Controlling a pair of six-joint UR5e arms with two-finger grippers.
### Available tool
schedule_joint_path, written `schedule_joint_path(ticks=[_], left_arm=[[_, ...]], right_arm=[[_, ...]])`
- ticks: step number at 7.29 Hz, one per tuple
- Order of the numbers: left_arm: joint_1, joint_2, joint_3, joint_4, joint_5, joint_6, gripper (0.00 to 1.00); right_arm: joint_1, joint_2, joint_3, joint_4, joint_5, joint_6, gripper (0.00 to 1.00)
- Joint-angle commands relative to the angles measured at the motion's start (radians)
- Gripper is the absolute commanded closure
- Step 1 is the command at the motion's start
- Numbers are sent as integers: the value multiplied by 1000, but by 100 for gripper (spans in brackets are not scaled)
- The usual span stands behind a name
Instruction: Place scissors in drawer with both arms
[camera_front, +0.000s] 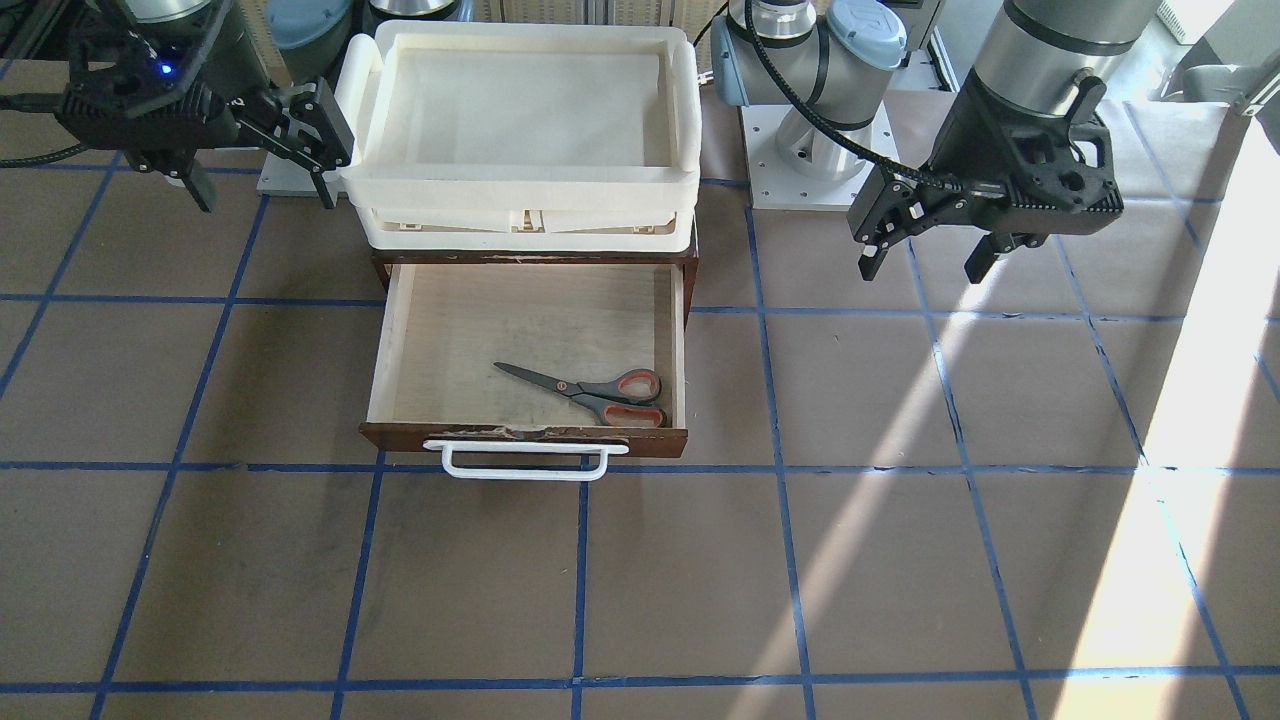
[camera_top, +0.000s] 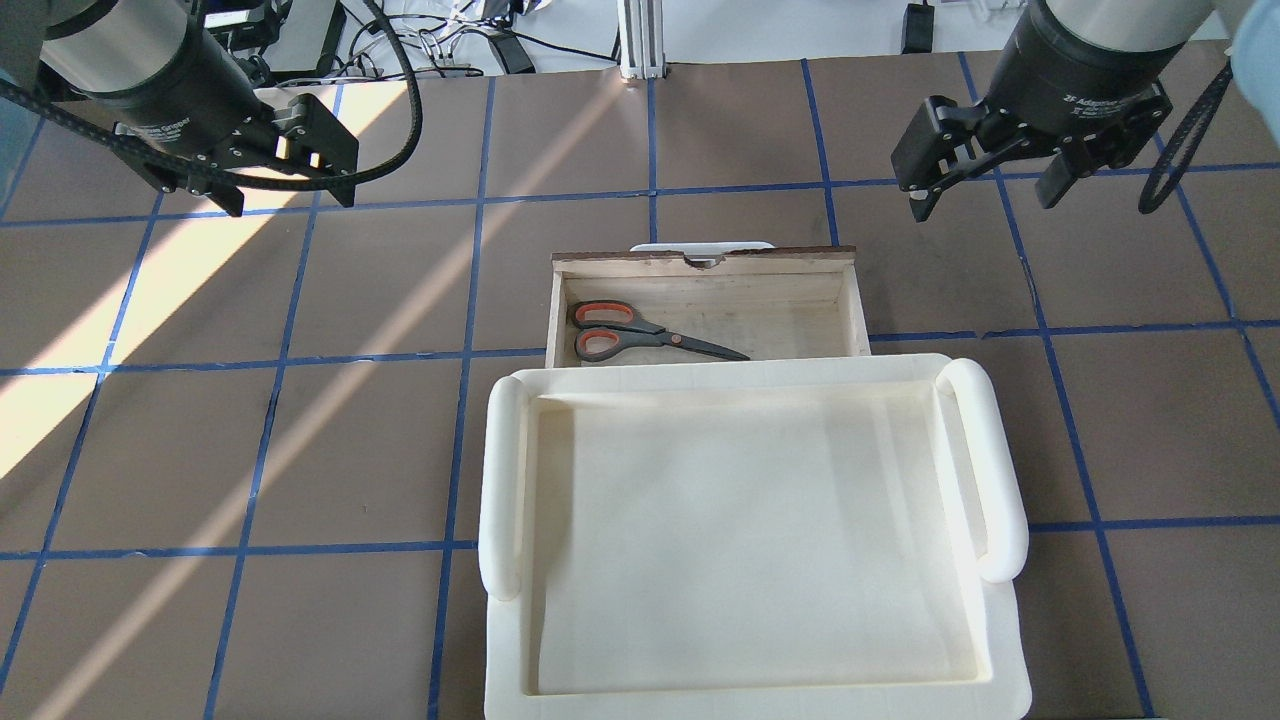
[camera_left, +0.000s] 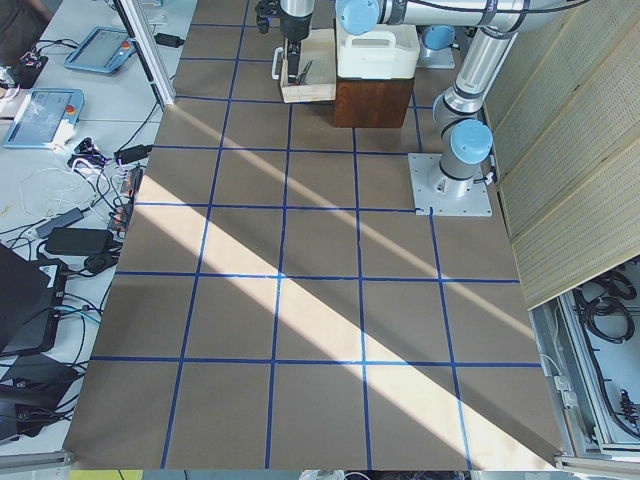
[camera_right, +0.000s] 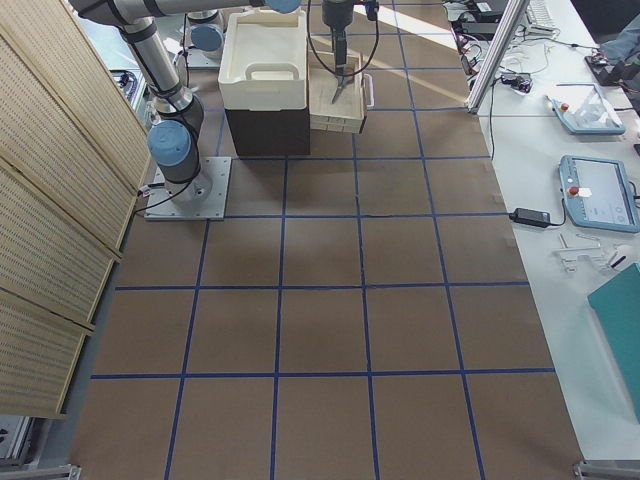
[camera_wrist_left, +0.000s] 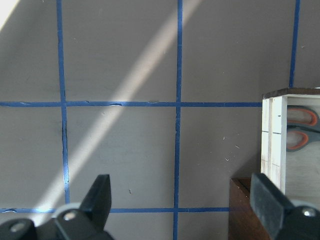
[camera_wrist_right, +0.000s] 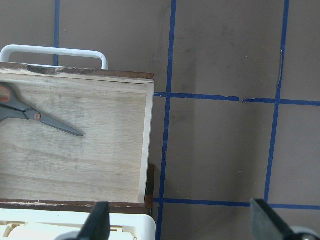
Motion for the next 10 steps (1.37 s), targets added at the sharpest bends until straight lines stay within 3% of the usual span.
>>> schedule_joint_path(ticks=[1, 10], left_arm=[[-6, -1, -11, -2, -4, -90, 0], [-29, 2, -11, 1, -4, -75, 0]], right_arm=[[0, 0, -1, 0, 0, 0, 0], [0, 0, 1, 0, 0, 0, 0]])
